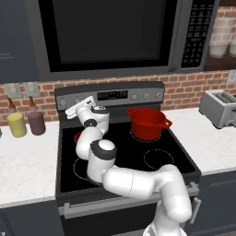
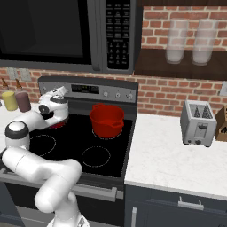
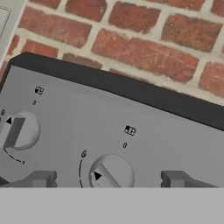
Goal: Turn off the rear left burner of the stove.
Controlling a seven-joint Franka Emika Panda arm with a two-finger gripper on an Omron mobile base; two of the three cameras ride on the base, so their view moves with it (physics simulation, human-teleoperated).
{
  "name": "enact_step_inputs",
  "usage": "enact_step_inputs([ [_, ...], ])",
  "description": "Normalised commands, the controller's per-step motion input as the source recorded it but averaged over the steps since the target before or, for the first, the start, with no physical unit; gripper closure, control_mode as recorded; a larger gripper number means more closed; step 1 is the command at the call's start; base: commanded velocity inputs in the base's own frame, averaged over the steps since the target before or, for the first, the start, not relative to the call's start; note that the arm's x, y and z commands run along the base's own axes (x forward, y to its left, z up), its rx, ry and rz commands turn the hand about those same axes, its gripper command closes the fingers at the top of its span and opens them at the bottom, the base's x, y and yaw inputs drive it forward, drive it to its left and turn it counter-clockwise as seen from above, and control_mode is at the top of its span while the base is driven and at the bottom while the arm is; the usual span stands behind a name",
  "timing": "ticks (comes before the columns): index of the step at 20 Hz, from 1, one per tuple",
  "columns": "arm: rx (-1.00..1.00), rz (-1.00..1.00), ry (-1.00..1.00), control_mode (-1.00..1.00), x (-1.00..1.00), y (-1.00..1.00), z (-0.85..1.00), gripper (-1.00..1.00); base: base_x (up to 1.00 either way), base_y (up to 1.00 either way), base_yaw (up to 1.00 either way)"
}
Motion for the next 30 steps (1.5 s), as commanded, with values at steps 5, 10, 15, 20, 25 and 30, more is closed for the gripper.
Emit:
enact_step_inputs([
  [5, -0.04, 0.04, 0.02, -1.00, 0.19, 0.01, -0.06, -1.00, 0.00, 0.00, 0.00],
  [10, -0.08, 0.05, 0.04, -1.00, 0.01, 0.11, -0.11, -1.00, 0.00, 0.00, 0.00],
  [15, 0.00, 0.00, 0.00, -1.00, 0.00, 0.00, 0.00, 1.00, 0.00, 0.00, 0.00],
  [20, 0.00, 0.00, 0.00, -1.00, 0.00, 0.00, 0.00, 1.00, 0.00, 0.00, 0.00],
  [25, 0.00, 0.00, 0.00, -1.00, 0.00, 0.00, 0.00, 1.00, 0.00, 0.00, 0.00],
  [30, 0.00, 0.00, 0.00, -1.00, 0.00, 0.00, 0.00, 1.00, 0.00, 0.00, 0.00],
])
